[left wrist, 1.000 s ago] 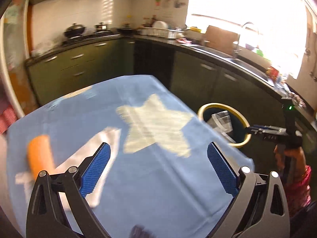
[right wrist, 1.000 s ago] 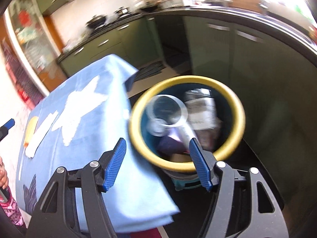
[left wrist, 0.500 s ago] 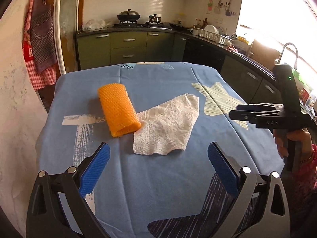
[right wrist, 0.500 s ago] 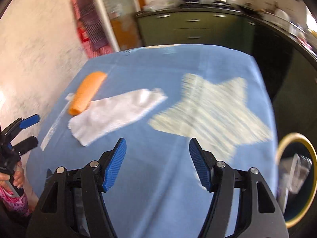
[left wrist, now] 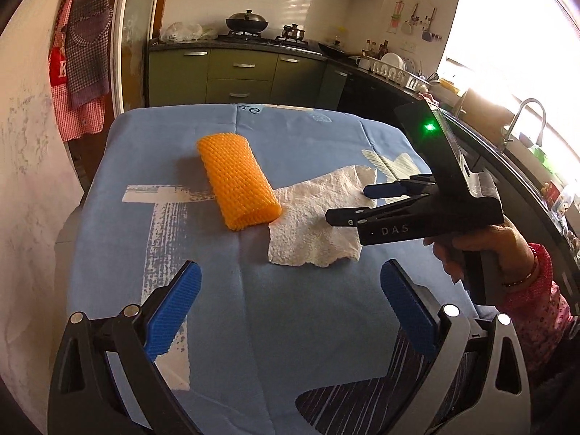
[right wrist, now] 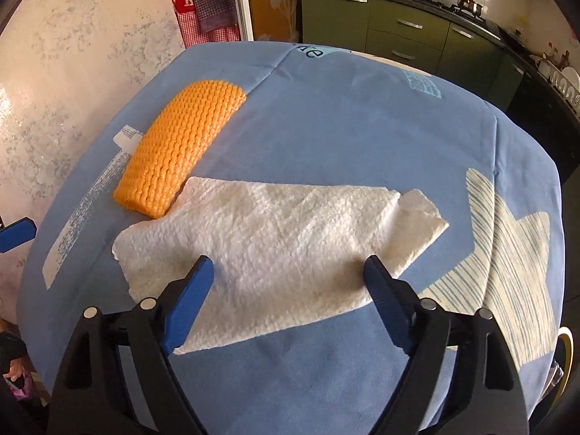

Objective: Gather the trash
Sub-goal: 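Move the right gripper to the white paper towel and pinch it, then lift the paper towel over the bin and open the right gripper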

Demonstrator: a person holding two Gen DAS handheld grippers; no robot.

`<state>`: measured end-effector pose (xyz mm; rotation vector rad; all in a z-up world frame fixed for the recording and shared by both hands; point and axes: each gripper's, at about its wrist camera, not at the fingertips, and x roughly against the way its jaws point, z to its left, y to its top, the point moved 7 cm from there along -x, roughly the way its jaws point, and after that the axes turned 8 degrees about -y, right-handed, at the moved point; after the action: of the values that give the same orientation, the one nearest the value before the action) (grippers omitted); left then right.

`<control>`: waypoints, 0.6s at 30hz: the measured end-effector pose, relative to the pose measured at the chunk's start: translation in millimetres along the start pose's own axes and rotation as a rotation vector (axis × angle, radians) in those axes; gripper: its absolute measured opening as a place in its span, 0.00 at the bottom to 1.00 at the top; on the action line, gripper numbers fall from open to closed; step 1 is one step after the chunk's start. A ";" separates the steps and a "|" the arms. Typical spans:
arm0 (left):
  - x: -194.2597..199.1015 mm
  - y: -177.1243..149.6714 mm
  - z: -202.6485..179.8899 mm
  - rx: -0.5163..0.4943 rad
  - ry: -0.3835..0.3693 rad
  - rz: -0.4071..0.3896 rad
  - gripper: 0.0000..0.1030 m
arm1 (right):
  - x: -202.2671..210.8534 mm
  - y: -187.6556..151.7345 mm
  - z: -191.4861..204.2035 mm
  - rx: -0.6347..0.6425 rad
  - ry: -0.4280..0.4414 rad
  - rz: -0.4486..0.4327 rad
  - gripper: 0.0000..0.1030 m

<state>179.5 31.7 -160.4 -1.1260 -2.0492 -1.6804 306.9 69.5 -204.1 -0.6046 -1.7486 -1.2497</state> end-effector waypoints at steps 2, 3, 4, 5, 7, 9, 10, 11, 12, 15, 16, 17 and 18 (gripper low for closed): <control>-1.4 -0.8 0.7 0.007 -0.005 0.000 0.95 | -3.1 0.8 0.4 0.006 -0.014 -0.007 0.77; -1.9 -1.0 0.5 0.010 -0.008 -0.001 0.95 | -2.3 0.8 0.5 0.004 -0.014 -0.012 0.73; -2.0 -1.7 0.6 0.011 -0.009 -0.002 0.95 | -1.8 1.3 1.0 0.004 -0.013 -0.016 0.71; -2.8 -2.3 0.2 0.013 -0.009 -0.001 0.95 | -1.3 2.4 0.9 0.001 -0.010 -0.020 0.63; -2.5 -3.3 -0.6 0.014 -0.011 -0.002 0.95 | 1.6 2.9 1.2 -0.006 0.000 -0.026 0.46; -3.2 -3.9 -1.8 0.015 -0.011 -0.002 0.95 | 4.1 3.7 0.7 -0.009 0.002 -0.032 0.15; -3.2 -3.9 -1.7 0.015 -0.011 -0.002 0.95 | 4.0 3.7 1.5 -0.010 0.008 -0.034 0.08; -3.1 -4.0 -2.4 0.016 -0.011 -0.002 0.95 | 4.8 3.0 2.0 -0.010 0.007 -0.040 0.06; -3.3 -4.3 -3.3 0.016 -0.013 -0.002 0.95 | 6.1 1.8 2.5 -0.008 0.006 -0.048 0.05; -3.6 -4.8 -5.3 0.010 -0.009 -0.003 0.95 | 10.8 -1.5 1.3 -0.012 0.012 -0.052 0.05; -3.5 -4.8 -5.9 0.010 -0.009 -0.002 0.95 | 14.5 -3.2 -1.0 -0.023 0.019 -0.056 0.04; -3.8 -4.7 -6.1 0.009 -0.009 -0.002 0.95 | 18.0 -4.4 -3.8 -0.033 0.021 -0.061 0.04; -3.9 -4.3 -6.7 0.007 -0.008 -0.002 0.95 | 23.8 -5.9 -7.5 -0.046 0.026 -0.071 0.04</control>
<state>177.3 23.9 -164.0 -1.1309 -2.0605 -1.6711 293.2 58.0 -185.7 -0.5541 -1.7371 -1.3442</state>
